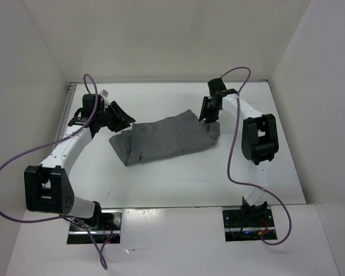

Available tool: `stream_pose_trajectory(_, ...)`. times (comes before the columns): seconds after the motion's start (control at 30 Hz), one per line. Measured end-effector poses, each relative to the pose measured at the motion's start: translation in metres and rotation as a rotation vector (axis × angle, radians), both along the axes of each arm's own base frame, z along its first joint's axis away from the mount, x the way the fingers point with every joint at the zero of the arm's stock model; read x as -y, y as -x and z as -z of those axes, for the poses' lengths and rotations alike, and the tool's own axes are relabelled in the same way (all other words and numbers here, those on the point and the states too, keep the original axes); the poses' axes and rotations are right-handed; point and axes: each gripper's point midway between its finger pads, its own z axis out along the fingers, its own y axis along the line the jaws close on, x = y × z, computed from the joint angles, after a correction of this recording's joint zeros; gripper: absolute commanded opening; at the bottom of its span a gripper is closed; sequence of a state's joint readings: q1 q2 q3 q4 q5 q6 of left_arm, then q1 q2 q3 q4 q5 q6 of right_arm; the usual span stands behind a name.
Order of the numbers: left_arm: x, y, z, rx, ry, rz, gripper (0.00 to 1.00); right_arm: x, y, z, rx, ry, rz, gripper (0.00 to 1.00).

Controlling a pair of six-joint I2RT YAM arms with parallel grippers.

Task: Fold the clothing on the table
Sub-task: Fold the skirt

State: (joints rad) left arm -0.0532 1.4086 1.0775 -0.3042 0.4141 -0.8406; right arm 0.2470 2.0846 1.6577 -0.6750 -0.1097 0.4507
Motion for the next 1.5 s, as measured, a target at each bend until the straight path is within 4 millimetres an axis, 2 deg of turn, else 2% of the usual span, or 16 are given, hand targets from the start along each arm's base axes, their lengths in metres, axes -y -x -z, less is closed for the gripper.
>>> stream_pose_trajectory(0.07,0.000,0.001,0.004,-0.007,0.000,-0.001,0.50,0.003,0.001,-0.020,0.041,-0.009,-0.003,0.46)
stream_pose_trajectory(0.2,0.001,0.002,0.015,-0.028,-0.002,0.005,0.57,0.006,0.016,-0.071,0.127,-0.019,-0.016,0.55)
stream_pose_trajectory(0.23,0.002,0.001,0.019,-0.036,-0.002,0.009,0.57,0.009,0.020,-0.080,0.143,-0.013,-0.014,0.62)
stream_pose_trajectory(0.3,0.004,0.000,0.029,-0.061,-0.003,0.019,0.57,0.018,0.028,-0.084,0.143,0.005,0.004,0.71)
stream_pose_trajectory(0.33,0.007,0.001,0.034,-0.076,-0.002,0.027,0.57,0.023,0.033,-0.079,0.128,0.012,0.007,0.83)
stream_pose_trajectory(0.4,0.012,0.002,0.043,-0.099,-0.003,0.046,0.57,0.035,0.044,-0.061,0.072,0.014,0.027,0.92)
stream_pose_trajectory(0.53,0.024,0.006,0.050,-0.114,-0.009,0.089,0.57,0.075,0.076,-0.009,-0.100,-0.027,0.105,0.93)
stream_pose_trajectory(0.63,0.029,0.009,0.050,-0.112,-0.005,0.108,0.57,0.097,0.082,0.007,-0.156,-0.063,0.163,0.93)
stream_pose_trajectory(0.7,0.030,0.009,0.049,-0.111,-0.004,0.114,0.58,0.095,0.078,0.011,-0.156,-0.096,0.157,0.93)
stream_pose_trajectory(0.9,0.033,0.008,0.050,-0.105,0.000,0.124,0.58,0.069,0.066,0.031,-0.181,-0.199,0.095,0.93)
stream_pose_trajectory(1.03,0.040,0.011,0.061,-0.132,0.005,0.146,0.58,0.054,0.057,0.027,-0.164,-0.289,0.050,0.91)
stream_pose_trajectory(1.2,0.046,0.015,0.073,-0.164,0.005,0.165,0.58,0.031,0.054,0.025,-0.154,-0.403,-0.023,0.81)
stream_pose_trajectory(1.3,0.050,0.015,0.077,-0.174,0.006,0.174,0.58,0.010,0.058,0.028,-0.165,-0.446,-0.085,0.66)
stream_pose_trajectory(1.4,0.053,0.015,0.088,-0.197,0.003,0.182,0.58,-0.018,0.069,0.034,-0.190,-0.466,-0.171,0.34)
stream_pose_trajectory(1.43,0.054,0.015,0.094,-0.211,0.001,0.186,0.58,-0.026,0.074,0.038,-0.199,-0.465,-0.196,0.03)
stream_pose_trajectory(1.5,0.058,0.016,0.106,-0.242,-0.004,0.197,0.58,-0.041,0.083,0.044,-0.228,-0.471,-0.234,0.00)
